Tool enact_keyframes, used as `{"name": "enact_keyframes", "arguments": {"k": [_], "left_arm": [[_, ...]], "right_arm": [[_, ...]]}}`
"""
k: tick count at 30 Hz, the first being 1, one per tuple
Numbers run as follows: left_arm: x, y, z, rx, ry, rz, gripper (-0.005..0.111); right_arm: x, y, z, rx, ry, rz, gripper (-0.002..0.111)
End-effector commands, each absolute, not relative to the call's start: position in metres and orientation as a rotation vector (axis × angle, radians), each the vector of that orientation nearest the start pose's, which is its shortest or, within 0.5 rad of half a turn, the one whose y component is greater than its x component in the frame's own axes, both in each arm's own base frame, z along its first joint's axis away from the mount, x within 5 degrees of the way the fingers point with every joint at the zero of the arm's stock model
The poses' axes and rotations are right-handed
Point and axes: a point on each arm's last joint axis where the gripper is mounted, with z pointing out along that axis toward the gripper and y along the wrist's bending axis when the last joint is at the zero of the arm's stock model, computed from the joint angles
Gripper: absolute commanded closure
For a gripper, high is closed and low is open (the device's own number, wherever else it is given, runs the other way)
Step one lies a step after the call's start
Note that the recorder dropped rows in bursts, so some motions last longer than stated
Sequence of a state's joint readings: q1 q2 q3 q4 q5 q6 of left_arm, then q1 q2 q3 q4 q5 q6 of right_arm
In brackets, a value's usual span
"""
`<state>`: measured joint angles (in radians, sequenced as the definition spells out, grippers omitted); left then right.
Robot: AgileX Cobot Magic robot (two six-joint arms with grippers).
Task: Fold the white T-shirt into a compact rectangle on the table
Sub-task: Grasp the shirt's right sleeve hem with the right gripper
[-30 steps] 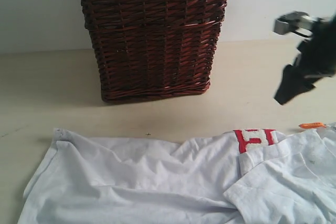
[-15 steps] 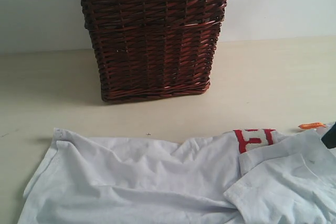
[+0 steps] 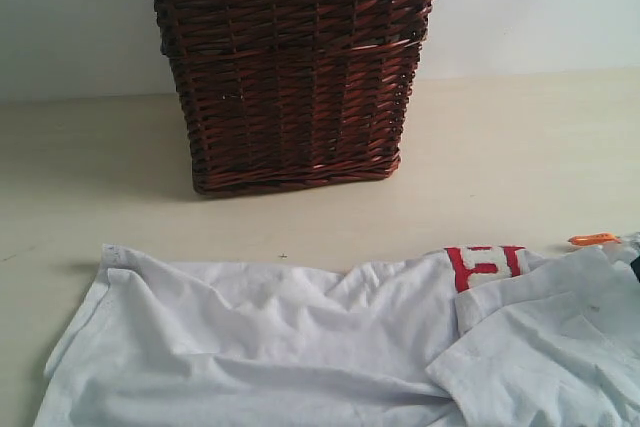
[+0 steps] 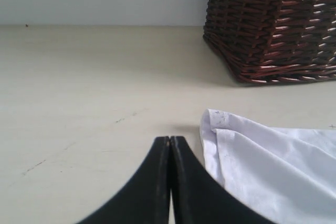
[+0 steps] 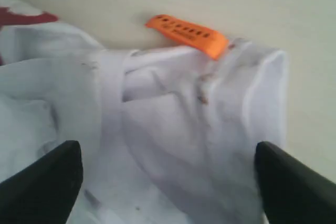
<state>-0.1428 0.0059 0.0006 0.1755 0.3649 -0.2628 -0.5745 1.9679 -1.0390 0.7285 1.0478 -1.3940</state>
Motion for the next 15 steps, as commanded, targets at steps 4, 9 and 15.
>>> {"name": "enact_keyframes", "arguments": {"k": [4, 9, 15], "left_arm": [[0.053, -0.003, 0.182, 0.0, 1.837, -0.123, 0.106], [0.053, -0.003, 0.182, 0.0, 1.837, -0.123, 0.106], [0.053, -0.003, 0.182, 0.0, 1.837, -0.123, 0.106]], "right_arm": [[0.289, -0.119, 0.119, -0.548, 2.618, 0.971, 0.025], [0.281, -0.12, 0.096, -0.572, 2.714, 1.053, 0.025], [0.273, -0.11, 0.082, -0.567, 2.771, 1.117, 0.025]]}}
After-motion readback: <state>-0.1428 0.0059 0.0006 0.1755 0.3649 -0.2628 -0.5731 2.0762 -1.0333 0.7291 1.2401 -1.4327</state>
